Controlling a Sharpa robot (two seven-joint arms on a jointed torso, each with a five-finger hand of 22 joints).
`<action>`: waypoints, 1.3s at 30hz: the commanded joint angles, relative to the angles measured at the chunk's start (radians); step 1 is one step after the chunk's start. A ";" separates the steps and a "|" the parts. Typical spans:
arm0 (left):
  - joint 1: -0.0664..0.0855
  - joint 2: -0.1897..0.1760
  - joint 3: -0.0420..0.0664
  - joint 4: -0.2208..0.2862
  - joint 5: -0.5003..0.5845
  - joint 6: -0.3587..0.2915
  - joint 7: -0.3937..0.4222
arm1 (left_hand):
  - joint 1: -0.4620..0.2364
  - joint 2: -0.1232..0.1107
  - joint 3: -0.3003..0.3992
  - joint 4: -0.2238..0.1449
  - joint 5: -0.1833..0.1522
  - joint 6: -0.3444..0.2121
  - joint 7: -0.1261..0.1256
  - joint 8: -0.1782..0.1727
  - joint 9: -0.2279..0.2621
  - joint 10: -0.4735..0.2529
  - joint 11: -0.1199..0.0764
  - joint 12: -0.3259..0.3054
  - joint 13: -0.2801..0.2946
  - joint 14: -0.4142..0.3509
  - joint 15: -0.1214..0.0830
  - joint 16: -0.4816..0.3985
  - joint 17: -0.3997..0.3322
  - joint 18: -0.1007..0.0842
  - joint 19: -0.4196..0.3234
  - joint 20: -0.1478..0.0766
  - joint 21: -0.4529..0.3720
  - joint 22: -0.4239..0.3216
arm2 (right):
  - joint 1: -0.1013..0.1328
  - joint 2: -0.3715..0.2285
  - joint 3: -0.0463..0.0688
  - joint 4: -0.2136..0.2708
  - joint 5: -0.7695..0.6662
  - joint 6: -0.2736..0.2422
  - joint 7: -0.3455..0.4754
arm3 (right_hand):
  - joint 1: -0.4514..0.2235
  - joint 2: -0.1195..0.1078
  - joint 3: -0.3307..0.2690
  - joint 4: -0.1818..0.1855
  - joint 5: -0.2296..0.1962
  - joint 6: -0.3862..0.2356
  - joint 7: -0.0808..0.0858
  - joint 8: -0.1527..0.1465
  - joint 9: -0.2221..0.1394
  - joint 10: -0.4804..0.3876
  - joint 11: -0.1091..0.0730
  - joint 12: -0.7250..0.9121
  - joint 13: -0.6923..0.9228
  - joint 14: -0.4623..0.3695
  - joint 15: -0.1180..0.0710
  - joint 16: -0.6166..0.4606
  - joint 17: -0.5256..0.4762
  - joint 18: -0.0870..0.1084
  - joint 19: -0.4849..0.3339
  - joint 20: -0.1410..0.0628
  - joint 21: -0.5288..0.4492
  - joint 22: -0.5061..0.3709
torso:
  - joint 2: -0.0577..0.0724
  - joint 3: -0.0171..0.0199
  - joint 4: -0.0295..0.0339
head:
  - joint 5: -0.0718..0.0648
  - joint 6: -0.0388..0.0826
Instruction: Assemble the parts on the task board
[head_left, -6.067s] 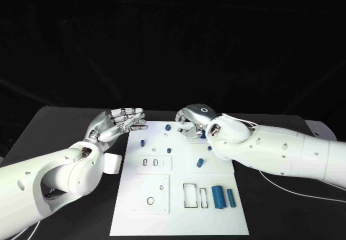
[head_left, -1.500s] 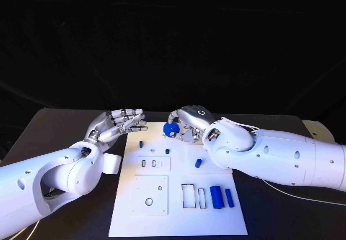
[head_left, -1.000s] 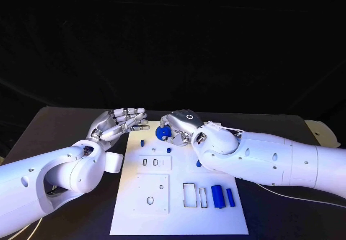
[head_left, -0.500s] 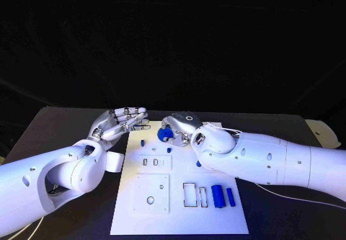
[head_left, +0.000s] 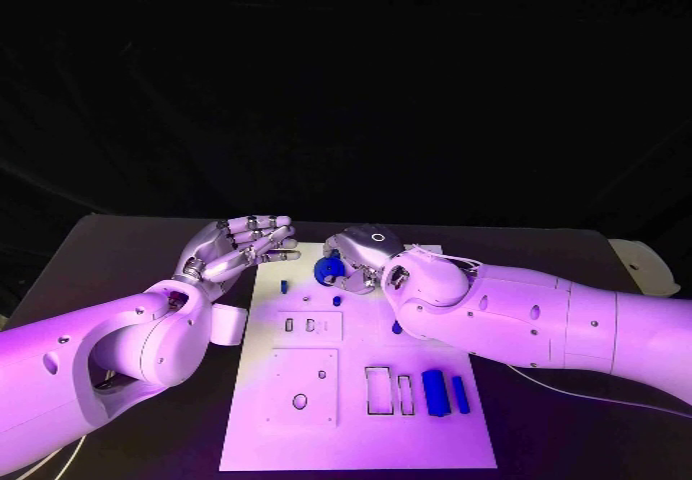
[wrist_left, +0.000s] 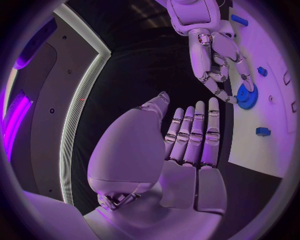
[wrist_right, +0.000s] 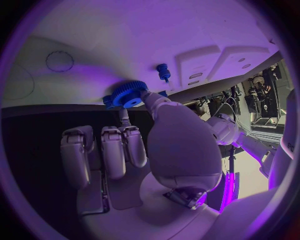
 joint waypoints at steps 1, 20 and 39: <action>0.001 0.001 0.001 0.001 -0.005 0.007 0.009 | -0.002 -0.003 0.005 -0.003 -0.003 -0.007 0.028 -0.004 -0.001 -0.001 0.001 -0.006 0.000 -0.003 0.001 -0.004 0.001 0.014 0.004 0.000 0.001 -0.002 | -0.001 -0.001 -0.001 -0.001 0.007 0.042 -0.009 | -0.039 0.022 -0.089 0.034 -0.002 0.002 0.002 -0.020 -0.001 0.049 0.011 -0.006 0.205 0.103 0.009 0.008 0.258 -0.007 0.105 0.012 0.004 0.263 | -0.001 -0.0006 0.0013 | -0.001 -0.001; 0.001 -0.003 0.001 0.001 -0.005 0.005 0.009 | -0.003 -0.003 0.006 -0.005 -0.003 -0.007 0.028 -0.004 -0.001 0.000 0.002 -0.008 0.000 -0.005 0.001 -0.006 0.001 0.014 0.003 0.000 0.000 -0.002 | -0.001 -0.025 -0.001 0.004 0.038 0.050 -0.017 | -0.095 0.080 -0.139 0.037 0.065 0.060 -0.011 -0.022 0.009 0.059 -0.002 0.009 0.216 0.105 0.001 0.009 0.263 -0.007 0.105 0.005 0.004 0.263 | 0.000 0.0000 0.0004 | 0.001 -0.001; 0.001 -0.013 0.001 -0.009 -0.005 0.009 0.009 | -0.002 -0.003 0.007 -0.007 -0.003 -0.007 0.029 -0.005 -0.001 -0.001 0.002 -0.009 0.000 -0.006 0.002 -0.008 0.002 0.014 0.003 0.000 -0.001 -0.003 | 0.039 -0.360 0.016 0.200 0.410 -0.059 0.272 | 0.044 0.052 -0.068 -0.018 0.044 0.066 -0.008 -0.046 0.008 0.046 -0.001 -0.011 0.203 0.102 -0.004 0.006 0.252 -0.007 0.105 0.000 0.004 0.263 | -0.007 0.0063 -0.0174 | -0.002 0.011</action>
